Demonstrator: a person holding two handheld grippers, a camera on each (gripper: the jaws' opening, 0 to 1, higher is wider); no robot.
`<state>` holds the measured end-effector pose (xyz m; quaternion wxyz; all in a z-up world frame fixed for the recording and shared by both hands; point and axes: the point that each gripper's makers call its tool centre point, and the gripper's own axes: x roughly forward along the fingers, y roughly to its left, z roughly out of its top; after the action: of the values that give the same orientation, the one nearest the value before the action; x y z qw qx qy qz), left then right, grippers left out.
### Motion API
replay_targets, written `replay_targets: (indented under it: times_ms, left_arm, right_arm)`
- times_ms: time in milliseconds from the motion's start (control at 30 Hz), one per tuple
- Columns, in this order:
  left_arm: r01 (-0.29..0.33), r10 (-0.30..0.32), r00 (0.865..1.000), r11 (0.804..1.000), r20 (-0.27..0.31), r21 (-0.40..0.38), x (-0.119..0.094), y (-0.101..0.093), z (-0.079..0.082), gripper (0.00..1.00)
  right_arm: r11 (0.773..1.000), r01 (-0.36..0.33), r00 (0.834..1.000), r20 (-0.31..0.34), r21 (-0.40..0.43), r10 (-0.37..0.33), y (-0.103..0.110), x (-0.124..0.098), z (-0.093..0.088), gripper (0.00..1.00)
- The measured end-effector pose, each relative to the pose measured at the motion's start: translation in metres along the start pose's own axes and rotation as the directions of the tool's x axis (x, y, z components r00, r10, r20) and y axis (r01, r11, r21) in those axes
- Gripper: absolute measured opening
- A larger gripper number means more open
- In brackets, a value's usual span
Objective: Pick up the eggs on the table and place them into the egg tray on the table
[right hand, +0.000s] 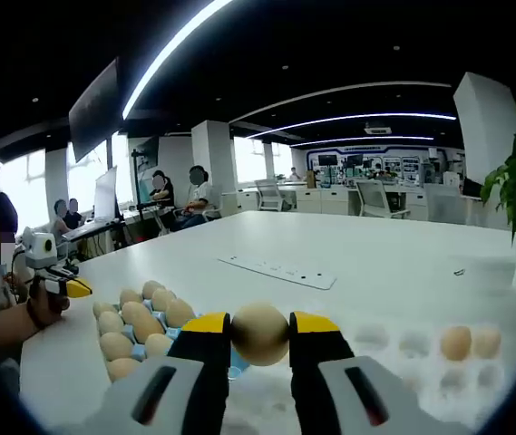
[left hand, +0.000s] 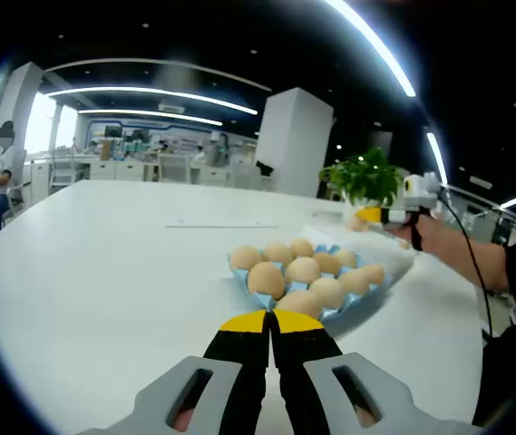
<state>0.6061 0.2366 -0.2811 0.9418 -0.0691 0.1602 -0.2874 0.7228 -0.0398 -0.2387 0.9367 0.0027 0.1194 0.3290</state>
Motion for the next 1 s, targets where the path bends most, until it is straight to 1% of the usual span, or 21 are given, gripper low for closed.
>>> replay_targets:
  times_ms: [100, 133, 267, 467, 600, 767, 833, 900, 1000]
  left_arm:
    - [0.000, 0.000, 1.000, 1.000, -0.001, 0.001, 0.000, 0.000, 0.000, 0.01]
    - [0.001, -0.001, 1.000, 1.000, -0.002, 0.004, 0.000, -0.004, -0.001, 0.01]
    - [0.001, -0.001, 1.000, 1.000, -0.001, 0.002, 0.000, -0.008, -0.001, 0.01]
    - [0.003, -0.003, 1.000, 1.000, -0.002, 0.003, 0.000, -0.008, -0.002, 0.01]
    - [0.005, -0.005, 1.000, 1.000, -0.001, 0.002, 0.000, -0.013, -0.002, 0.01]
    - [0.006, -0.006, 1.000, 1.000, -0.002, 0.003, 0.001, -0.013, -0.002, 0.01]
    - [0.007, -0.007, 1.000, 1.000, -0.002, 0.001, 0.001, -0.009, -0.001, 0.01]
    - [0.008, -0.008, 1.000, 1.000, -0.002, 0.002, 0.001, -0.005, 0.000, 0.01]
    - [0.009, -0.009, 1.000, 1.000, -0.002, 0.003, 0.001, -0.006, -0.001, 0.01]
  right_arm:
    - [1.000, -0.011, 1.000, -0.001, 0.000, 0.011, 0.007, 0.004, -0.001, 0.26]
    - [1.000, -0.026, 1.000, -0.001, 0.003, 0.026, 0.016, 0.008, -0.001, 0.26]
    - [0.999, -0.051, 0.999, 0.008, 0.000, 0.051, 0.029, 0.014, 0.000, 0.26]
    - [0.997, -0.077, 0.997, 0.010, -0.004, 0.077, 0.044, 0.024, 0.003, 0.26]
    - [0.996, -0.091, 0.996, 0.002, -0.007, 0.091, 0.053, 0.030, 0.000, 0.26]
    - [0.996, -0.092, 0.996, -0.012, -0.019, 0.092, 0.058, 0.037, -0.006, 0.26]
    - [0.996, -0.091, 0.996, -0.015, -0.019, 0.091, 0.057, 0.038, -0.008, 0.26]
    - [0.996, -0.087, 0.996, -0.020, -0.009, 0.087, 0.054, 0.040, -0.012, 0.26]
    - [0.996, -0.090, 0.996, -0.026, 0.003, 0.090, 0.053, 0.042, -0.017, 0.26]
